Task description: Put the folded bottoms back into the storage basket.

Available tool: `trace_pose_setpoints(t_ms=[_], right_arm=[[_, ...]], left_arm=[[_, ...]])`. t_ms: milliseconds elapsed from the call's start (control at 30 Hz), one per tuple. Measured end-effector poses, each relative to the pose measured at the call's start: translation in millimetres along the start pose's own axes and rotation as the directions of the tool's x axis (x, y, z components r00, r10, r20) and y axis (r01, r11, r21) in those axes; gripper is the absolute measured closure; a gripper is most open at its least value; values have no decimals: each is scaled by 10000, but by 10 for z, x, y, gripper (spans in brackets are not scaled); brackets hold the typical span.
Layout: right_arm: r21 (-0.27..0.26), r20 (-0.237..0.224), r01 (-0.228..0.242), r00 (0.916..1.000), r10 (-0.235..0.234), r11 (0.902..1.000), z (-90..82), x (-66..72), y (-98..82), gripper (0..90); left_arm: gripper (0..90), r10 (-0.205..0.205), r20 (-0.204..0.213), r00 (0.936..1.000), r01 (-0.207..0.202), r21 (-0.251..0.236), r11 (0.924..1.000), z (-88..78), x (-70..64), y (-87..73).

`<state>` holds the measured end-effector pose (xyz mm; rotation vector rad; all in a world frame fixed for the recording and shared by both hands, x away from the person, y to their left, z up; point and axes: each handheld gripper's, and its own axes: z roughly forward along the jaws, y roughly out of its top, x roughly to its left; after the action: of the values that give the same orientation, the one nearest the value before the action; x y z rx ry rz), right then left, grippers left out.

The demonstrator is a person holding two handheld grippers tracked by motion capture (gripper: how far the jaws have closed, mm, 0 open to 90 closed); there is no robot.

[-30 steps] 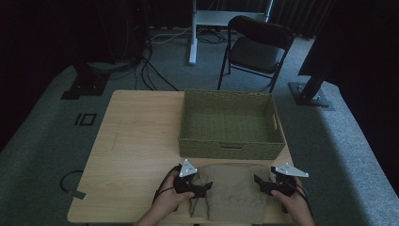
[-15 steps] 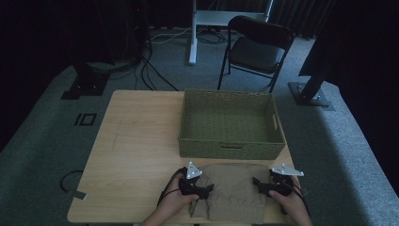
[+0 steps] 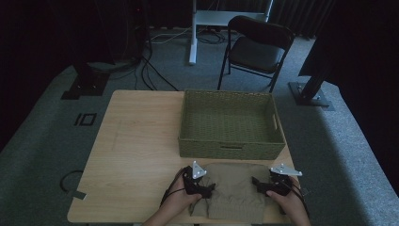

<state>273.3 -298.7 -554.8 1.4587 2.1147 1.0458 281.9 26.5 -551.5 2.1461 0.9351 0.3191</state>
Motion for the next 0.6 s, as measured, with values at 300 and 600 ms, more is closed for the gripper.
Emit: trace_pose_setpoints(t_ms=[300,600], right_arm=[[18,-204,717,9972,-717,9974,-14,96,5,417],[366,-851,526,9951,-493,9979,-24,173,51,742]], left_arm=[[163,-2,-255,9997,3,38,10000,34,-27,30],[750,-105,698,9975,127,-314,9994,31,-10,39]])
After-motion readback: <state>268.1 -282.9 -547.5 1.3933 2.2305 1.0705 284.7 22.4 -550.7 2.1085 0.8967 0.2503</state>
